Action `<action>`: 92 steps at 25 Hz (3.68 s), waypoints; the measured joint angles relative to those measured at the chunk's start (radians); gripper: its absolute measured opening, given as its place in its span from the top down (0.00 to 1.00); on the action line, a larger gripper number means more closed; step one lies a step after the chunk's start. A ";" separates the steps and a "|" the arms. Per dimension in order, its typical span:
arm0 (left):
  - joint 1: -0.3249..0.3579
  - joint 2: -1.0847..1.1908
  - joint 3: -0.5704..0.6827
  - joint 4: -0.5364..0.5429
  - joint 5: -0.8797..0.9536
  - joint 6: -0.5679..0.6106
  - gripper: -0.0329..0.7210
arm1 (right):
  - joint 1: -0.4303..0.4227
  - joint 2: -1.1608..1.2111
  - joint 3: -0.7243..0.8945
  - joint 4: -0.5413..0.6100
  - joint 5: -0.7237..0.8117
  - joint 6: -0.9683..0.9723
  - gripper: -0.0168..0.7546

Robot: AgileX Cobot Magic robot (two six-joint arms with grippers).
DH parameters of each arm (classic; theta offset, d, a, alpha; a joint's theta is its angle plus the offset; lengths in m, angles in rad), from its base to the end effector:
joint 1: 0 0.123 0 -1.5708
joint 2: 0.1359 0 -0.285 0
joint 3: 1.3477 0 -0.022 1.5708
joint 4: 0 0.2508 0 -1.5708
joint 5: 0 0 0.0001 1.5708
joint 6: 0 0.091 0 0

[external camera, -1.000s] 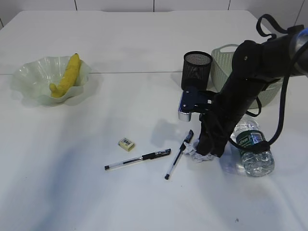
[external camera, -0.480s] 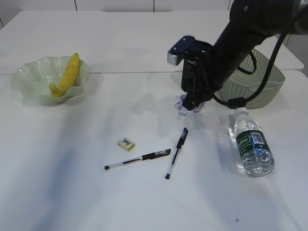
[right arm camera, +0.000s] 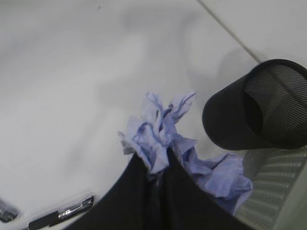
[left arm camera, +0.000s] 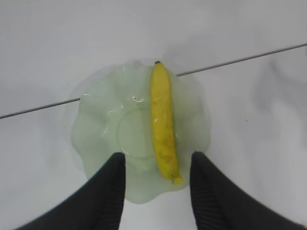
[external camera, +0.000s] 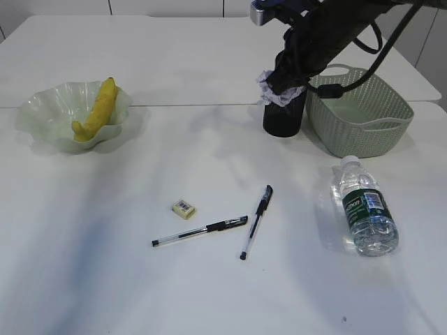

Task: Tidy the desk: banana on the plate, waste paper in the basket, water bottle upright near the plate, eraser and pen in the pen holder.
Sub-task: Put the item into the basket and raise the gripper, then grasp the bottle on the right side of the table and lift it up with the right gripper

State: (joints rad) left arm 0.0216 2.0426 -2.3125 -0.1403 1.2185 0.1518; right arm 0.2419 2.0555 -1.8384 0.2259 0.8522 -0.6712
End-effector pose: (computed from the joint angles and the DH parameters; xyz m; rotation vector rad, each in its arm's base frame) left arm 0.4491 -0.0023 0.3969 0.1580 2.4165 -0.1031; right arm 0.4506 0.1270 0.2702 -1.0005 2.3158 0.1032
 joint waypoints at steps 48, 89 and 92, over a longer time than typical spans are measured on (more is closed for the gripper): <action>0.000 0.000 0.000 -0.026 0.031 0.000 0.61 | -0.231 0.146 -0.004 -0.248 -0.265 0.511 0.42; 0.000 -0.167 0.000 -0.205 0.035 -0.003 0.61 | -0.221 -0.244 0.152 -0.055 0.395 0.715 0.39; 0.000 -0.215 0.000 -0.211 0.037 -0.009 0.61 | -0.215 -0.244 0.164 -0.056 0.393 0.717 0.39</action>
State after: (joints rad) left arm 0.0216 1.8275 -2.3125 -0.3517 1.2552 0.1423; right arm 0.0271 1.8113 -1.6744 0.1696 1.2454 0.0459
